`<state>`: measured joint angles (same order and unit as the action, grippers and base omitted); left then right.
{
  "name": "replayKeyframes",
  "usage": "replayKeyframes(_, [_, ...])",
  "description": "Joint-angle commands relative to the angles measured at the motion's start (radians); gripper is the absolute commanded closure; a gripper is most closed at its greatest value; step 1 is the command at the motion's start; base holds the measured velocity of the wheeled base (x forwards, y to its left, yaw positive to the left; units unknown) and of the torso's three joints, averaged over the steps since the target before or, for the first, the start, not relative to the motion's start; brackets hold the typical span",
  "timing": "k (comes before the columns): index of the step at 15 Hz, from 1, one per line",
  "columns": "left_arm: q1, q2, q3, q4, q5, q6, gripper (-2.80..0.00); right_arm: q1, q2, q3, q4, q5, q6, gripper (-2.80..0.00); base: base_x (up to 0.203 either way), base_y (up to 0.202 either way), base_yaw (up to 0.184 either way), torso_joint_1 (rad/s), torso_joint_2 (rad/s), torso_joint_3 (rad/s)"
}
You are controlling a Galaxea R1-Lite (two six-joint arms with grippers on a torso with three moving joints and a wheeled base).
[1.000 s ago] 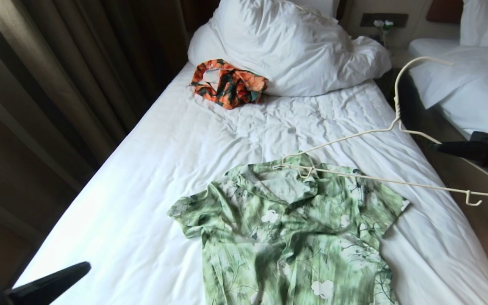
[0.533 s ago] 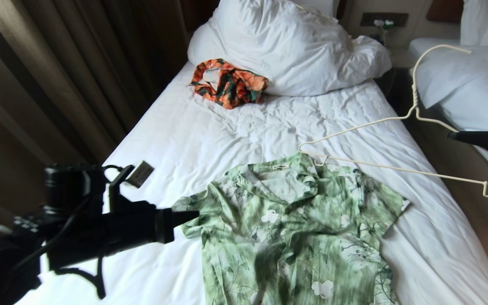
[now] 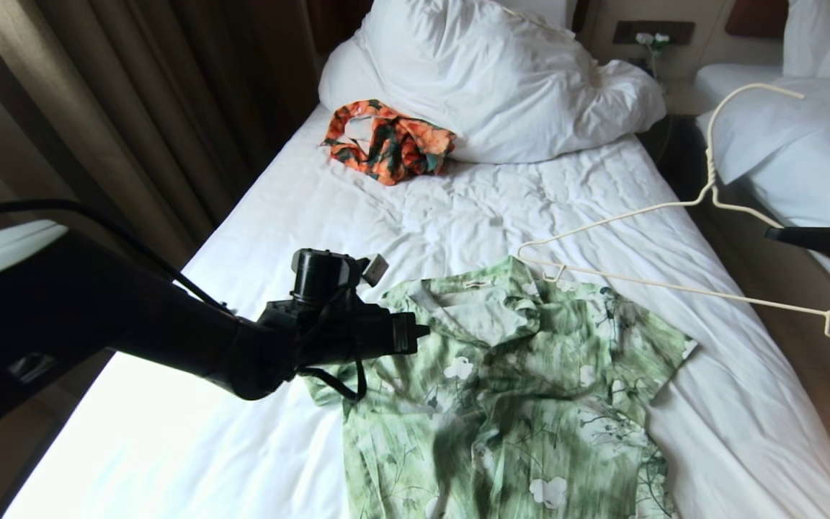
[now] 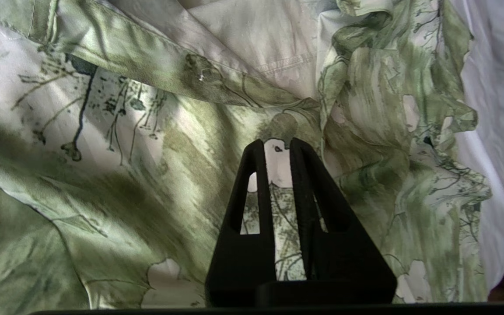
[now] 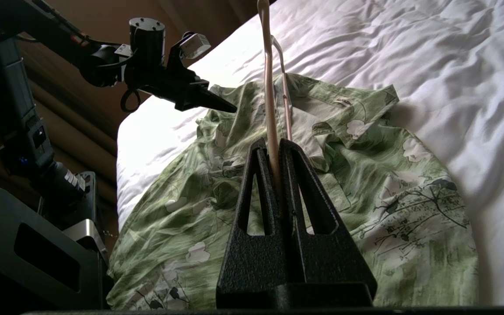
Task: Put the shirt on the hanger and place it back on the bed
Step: Lift the shirt and hanger
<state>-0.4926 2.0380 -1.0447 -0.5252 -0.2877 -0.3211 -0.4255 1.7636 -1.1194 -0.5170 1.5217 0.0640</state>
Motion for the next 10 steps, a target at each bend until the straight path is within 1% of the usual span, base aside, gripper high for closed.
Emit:
replayKeyframes(1, [-0.006, 0.080, -0.056, -0.002, 0.018, -0.004, -2.80, -0.004, 0.002, -0.001, -0.003, 0.008, 0.000, 0.00, 0.000, 0.000, 0.000, 0.000, 0.00, 0.000])
replayKeyframes(4, [0.009, 0.118, -0.106, -0.004, 0.019, -0.004, -2.80, -0.004, 0.016, -0.004, -0.003, 0.008, 0.000, 0.00, 0.000, 0.000, 0.000, 0.000, 0.00, 0.000])
replayKeyframes(6, [0.040, 0.147, -0.136, -0.005, 0.019, -0.003, -2.80, -0.004, 0.014, -0.003, -0.003, 0.008, 0.000, 0.00, 0.000, 0.000, 0.000, 0.000, 0.00, 0.000])
replayKeyframes(8, [0.064, 0.157, -0.142, -0.008, 0.016, -0.001, -2.80, -0.004, 0.016, -0.004, -0.003, 0.008, 0.000, 0.00, 0.000, 0.000, 0.000, 0.000, 0.00, 0.000])
replayKeyframes(10, [0.075, 0.171, -0.170, -0.007, 0.013, -0.001, -2.80, 0.000, 0.018, -0.002, -0.003, 0.008, 0.000, 0.00, 0.000, 0.000, 0.000, 0.000, 0.00, 0.000])
